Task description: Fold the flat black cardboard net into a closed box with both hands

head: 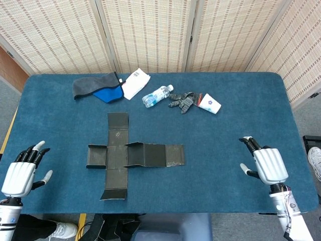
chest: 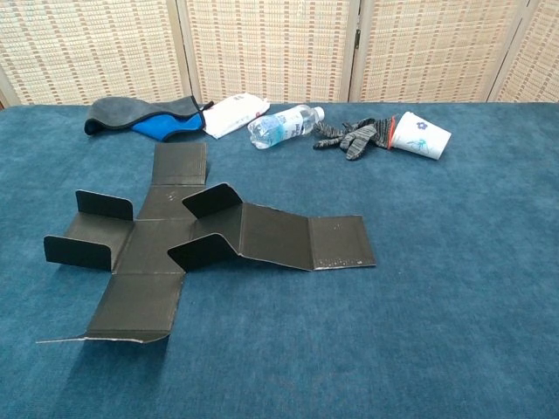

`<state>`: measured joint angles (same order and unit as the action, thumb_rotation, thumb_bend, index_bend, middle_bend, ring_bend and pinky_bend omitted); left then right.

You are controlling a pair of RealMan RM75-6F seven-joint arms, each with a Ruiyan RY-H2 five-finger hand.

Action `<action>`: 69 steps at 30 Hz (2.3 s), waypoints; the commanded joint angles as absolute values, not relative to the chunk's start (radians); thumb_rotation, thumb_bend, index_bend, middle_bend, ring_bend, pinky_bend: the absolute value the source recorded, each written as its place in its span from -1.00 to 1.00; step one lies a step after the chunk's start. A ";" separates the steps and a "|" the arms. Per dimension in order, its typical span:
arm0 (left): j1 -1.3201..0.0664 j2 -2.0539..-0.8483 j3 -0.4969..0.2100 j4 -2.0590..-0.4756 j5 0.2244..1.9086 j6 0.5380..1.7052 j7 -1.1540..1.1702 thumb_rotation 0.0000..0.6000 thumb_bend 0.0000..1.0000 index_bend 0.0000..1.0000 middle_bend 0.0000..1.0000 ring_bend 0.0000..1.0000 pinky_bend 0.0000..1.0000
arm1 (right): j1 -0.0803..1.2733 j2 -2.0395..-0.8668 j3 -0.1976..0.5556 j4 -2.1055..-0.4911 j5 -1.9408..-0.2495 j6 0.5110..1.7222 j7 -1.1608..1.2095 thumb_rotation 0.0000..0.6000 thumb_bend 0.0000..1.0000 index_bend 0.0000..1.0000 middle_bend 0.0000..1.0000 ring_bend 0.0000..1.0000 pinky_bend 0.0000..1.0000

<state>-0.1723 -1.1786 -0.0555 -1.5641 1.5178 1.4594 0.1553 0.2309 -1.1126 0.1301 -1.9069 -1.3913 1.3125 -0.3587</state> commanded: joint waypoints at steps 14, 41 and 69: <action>-0.171 -1.180 -0.049 -1.552 1.537 1.468 0.136 1.00 -0.44 -0.60 -0.78 -0.74 -0.57 | 0.593 -1.459 0.258 -1.957 -0.848 1.150 -0.868 1.00 -1.00 -0.84 -0.56 0.66 0.69; -0.178 -1.191 -0.045 -1.498 1.544 1.461 0.085 1.00 -0.43 -0.59 -0.78 -0.74 -0.57 | 0.989 -1.806 0.302 -1.684 -0.442 1.207 -1.129 1.00 -1.00 -0.59 -0.54 0.72 0.73; -0.190 -1.182 -0.041 -1.479 1.543 1.442 0.052 1.00 -0.44 -0.59 -0.78 -0.74 -0.57 | 1.136 -1.983 0.360 -1.448 -0.298 1.199 -1.151 1.00 -1.00 -0.82 -0.65 0.72 0.73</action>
<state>-0.1901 -1.1815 -0.0409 -1.4792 1.5431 1.4417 0.0522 1.1319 -1.9789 0.3585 -1.4527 -0.3023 1.2007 -1.1474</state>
